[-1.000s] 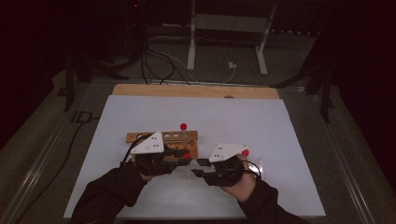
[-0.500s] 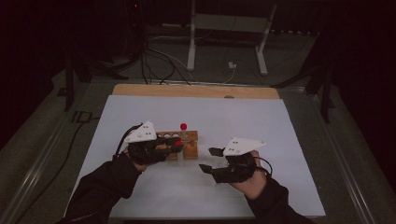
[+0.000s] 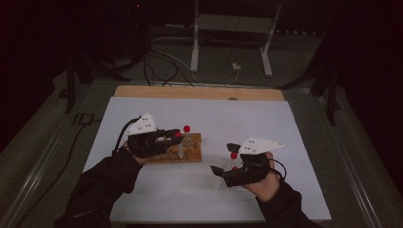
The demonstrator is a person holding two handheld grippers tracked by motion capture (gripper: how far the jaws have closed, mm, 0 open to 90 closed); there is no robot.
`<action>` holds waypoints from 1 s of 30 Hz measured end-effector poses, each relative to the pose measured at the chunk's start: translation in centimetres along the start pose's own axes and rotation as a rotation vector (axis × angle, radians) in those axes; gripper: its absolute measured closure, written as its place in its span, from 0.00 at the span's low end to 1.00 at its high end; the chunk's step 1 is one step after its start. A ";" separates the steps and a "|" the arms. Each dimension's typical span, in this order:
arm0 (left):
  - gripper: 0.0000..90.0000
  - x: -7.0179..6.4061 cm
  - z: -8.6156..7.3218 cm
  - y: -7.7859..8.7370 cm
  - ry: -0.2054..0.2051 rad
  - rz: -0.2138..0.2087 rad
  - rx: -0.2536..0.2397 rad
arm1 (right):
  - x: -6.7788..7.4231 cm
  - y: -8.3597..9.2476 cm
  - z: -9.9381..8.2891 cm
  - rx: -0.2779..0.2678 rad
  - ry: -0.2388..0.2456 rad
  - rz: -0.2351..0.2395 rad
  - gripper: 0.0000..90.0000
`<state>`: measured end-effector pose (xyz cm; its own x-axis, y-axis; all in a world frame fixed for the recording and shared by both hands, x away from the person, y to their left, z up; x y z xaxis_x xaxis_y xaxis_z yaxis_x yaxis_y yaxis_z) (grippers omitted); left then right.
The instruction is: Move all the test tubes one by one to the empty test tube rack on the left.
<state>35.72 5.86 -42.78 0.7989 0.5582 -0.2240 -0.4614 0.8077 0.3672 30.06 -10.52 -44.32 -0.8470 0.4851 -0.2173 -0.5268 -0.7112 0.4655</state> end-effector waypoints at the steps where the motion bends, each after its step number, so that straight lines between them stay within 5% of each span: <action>1: 0.80 0.1 0.2 0.0 0.000 0.009 -0.007 | -0.1 0.1 -0.1 -0.002 -0.005 -0.003 0.10; 10: 0.80 1.3 1.5 -0.1 0.011 0.040 -0.039 | -1.0 1.2 -0.7 -0.022 -0.038 -0.020 0.00; 30: 0.80 4.6 2.4 -1.5 0.031 0.126 -0.076 | -1.8 2.0 -0.9 -0.052 -0.047 -0.036 0.00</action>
Point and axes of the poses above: each handheld gripper's, and its own axes: y roughly backward along the jaws, z roughly out of its top, x roughly to its left, the point moved 10 cm from there along -y, roughly forward along the jaws, and after that the axes turned 15 degrees about y, right-handed, at the moved point
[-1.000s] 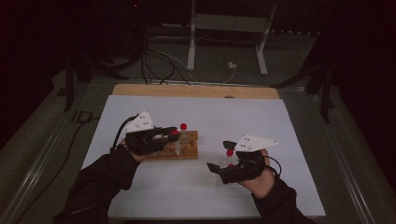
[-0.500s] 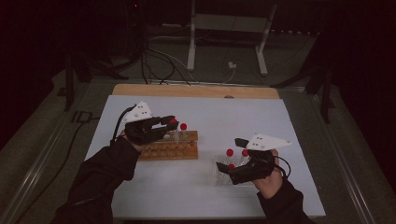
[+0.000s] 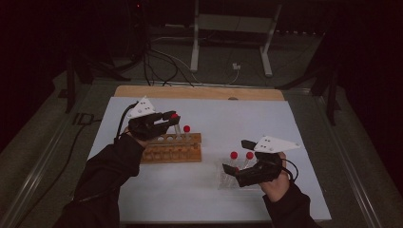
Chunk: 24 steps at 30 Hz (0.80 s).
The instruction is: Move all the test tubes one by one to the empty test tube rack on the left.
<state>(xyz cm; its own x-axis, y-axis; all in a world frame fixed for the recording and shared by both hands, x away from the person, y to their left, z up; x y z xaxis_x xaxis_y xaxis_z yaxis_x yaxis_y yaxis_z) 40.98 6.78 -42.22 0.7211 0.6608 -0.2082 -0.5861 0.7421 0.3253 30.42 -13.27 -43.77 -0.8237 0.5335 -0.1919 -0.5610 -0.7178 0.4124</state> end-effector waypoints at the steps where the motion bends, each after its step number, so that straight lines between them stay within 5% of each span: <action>1: 0.80 0.1 -0.1 -0.1 -0.001 0.003 -0.002 | 0.0 0.0 0.0 0.000 0.000 0.000 0.00; 24: 0.80 1.5 -3.8 -2.4 0.035 0.021 0.042 | 0.1 -0.1 -0.6 0.002 -0.010 0.015 0.00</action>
Point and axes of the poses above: each handheld gripper's, and its own axes: y roughly backward along the jaws, z roughly out of its top, x roughly to its left, the point moved 10 cm from there along -y, roughly forward along the jaws, and after that the axes turned 15 degrees about y, right-handed, at the moved point
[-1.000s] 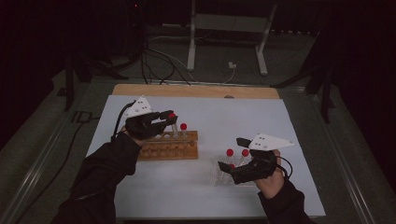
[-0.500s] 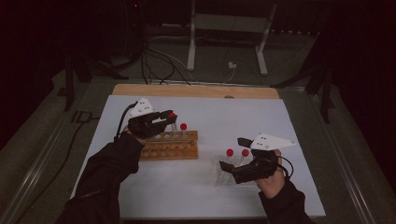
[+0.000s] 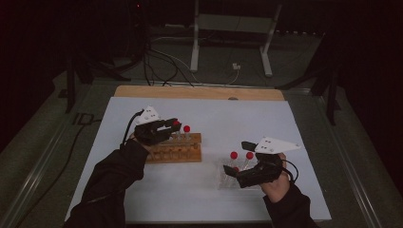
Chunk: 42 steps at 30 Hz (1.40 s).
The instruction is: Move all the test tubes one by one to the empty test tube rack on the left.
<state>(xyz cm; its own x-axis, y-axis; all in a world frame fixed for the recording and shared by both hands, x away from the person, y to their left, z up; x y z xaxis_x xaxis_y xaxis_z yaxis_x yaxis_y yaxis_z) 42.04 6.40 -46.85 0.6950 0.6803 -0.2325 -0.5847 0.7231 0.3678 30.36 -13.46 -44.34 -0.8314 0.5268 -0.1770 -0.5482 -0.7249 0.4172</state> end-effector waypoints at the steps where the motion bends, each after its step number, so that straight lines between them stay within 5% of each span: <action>1: 0.80 0.0 -0.2 -0.1 -0.002 0.002 0.003 | 0.0 0.0 0.0 0.000 0.000 0.001 0.00; 17: 0.80 0.7 -2.5 -1.0 0.009 0.015 0.050 | 0.0 0.1 -0.1 0.001 0.001 0.006 0.00; 29: 0.78 0.6 -2.6 -0.9 0.002 0.004 0.070 | -0.3 0.6 0.6 -0.010 0.007 0.001 0.00; 35: 0.51 0.4 -2.1 0.0 0.000 0.025 0.053 | -1.0 1.4 1.2 -0.018 0.010 -0.015 0.00; 42: 0.20 -0.6 -1.4 1.8 -0.003 -0.009 0.043 | -2.2 2.3 1.2 -0.022 0.002 -0.058 0.00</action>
Point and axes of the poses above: each handheld gripper's, and its own axes: y roughly backward along the jaws, z roughly out of its top, x roughly to its left, the point moved 10 cm from there along -y, roughly forward along the jaws, and after that the axes turned 15 degrees about y, right-handed, at the moved point
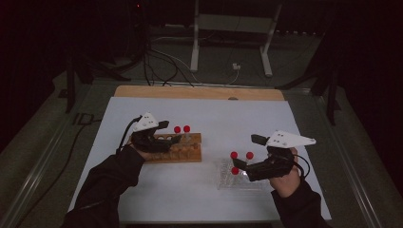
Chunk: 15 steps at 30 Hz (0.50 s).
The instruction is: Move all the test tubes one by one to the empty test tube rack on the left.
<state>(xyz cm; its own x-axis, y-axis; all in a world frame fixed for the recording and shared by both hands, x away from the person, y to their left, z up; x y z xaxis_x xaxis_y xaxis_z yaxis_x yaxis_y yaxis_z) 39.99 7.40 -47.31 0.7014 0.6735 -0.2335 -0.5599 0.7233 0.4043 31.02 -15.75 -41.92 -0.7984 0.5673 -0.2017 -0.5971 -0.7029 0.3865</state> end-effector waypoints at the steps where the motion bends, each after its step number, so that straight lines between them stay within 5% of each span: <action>1: 0.16 -0.2 -0.1 0.3 0.001 -0.002 0.005 | -0.2 0.1 -0.1 0.000 -0.007 -0.003 0.00; 5: 0.03 -1.0 -0.5 1.2 0.008 -0.039 0.015 | -0.9 0.5 -0.7 0.011 -0.009 -0.026 0.00; 15: 0.02 -2.8 -2.1 3.2 -0.001 -0.092 0.005 | -2.4 0.6 -3.9 0.071 -0.043 -0.076 0.00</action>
<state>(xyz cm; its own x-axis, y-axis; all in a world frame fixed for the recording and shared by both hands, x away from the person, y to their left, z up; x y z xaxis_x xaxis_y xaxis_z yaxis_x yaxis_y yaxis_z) 35.27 8.12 -47.20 0.7499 0.6044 -0.2690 -0.4910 0.7810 0.3860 32.28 -19.26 -44.68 -0.7464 0.6364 -0.1947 -0.6473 -0.6264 0.4344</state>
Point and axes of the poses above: each handheld gripper's, and its own axes: y roughly backward along the jaws, z roughly out of its top, x roughly to its left, the point moved 10 cm from there along -y, roughly forward along the jaws, and after that the axes turned 15 degrees about y, right-handed, at the moved point
